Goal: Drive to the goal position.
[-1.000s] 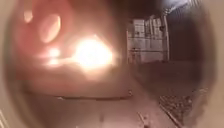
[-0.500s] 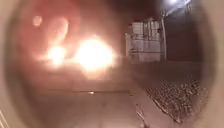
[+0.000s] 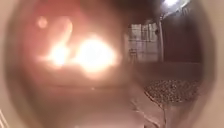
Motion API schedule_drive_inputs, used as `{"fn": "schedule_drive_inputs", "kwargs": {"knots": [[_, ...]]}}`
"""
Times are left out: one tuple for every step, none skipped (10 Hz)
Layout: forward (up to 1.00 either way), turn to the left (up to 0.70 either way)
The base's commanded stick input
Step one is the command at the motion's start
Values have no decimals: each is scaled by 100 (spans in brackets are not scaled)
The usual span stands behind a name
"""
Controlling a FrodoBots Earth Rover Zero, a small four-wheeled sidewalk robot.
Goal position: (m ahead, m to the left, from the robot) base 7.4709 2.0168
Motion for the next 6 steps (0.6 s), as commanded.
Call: {"fn": "schedule_drive_inputs", "kwargs": {"knots": [[-70,0],[-70,0],[-70,0],[-70,0],[-70,0],[-70,0]]}}
